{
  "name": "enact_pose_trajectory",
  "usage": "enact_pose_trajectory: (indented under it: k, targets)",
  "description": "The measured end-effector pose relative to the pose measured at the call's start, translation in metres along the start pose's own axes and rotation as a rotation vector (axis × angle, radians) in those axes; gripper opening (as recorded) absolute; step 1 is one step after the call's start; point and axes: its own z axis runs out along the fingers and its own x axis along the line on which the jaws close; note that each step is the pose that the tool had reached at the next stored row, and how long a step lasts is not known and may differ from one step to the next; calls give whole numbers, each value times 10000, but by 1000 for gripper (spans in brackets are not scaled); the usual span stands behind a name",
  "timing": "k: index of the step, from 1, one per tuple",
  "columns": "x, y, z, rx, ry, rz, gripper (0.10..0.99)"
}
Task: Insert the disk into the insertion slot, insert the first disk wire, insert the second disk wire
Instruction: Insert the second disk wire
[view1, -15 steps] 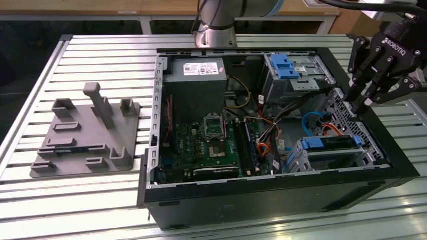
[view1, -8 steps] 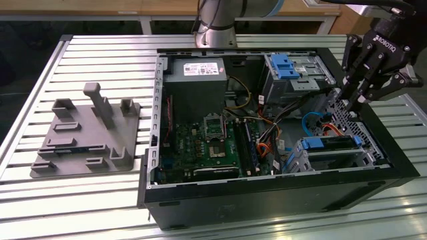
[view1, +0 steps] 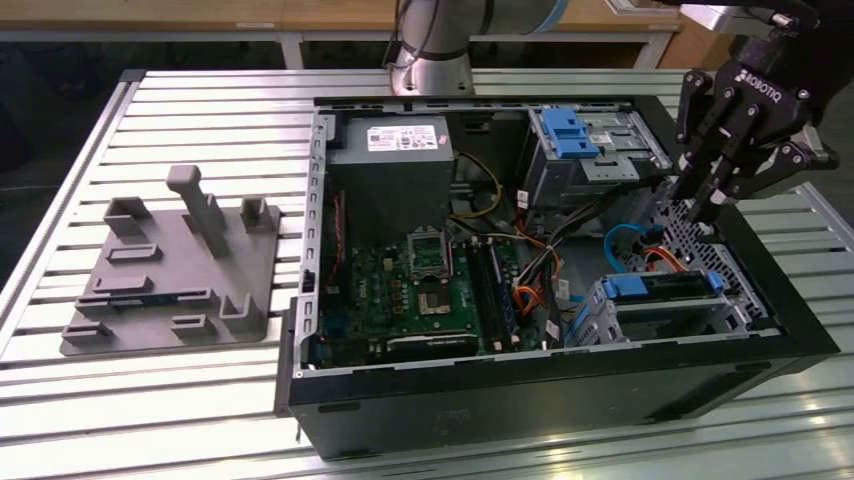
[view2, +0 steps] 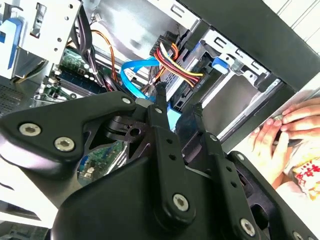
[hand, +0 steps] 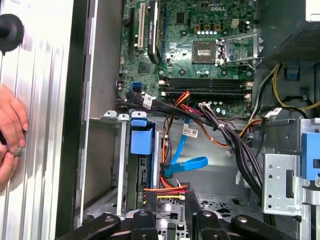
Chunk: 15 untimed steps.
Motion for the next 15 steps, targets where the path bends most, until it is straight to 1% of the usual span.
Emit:
enact_pose_trajectory:
  k: [7,11,13,15]
  targets:
    - [-32,-1,44,72,114,-601,357]
    - [-47,7,67,100,200,-862,357]
    - [-50,37,79,102,252,-891,357]
    - [-54,112,93,120,301,-886,357]
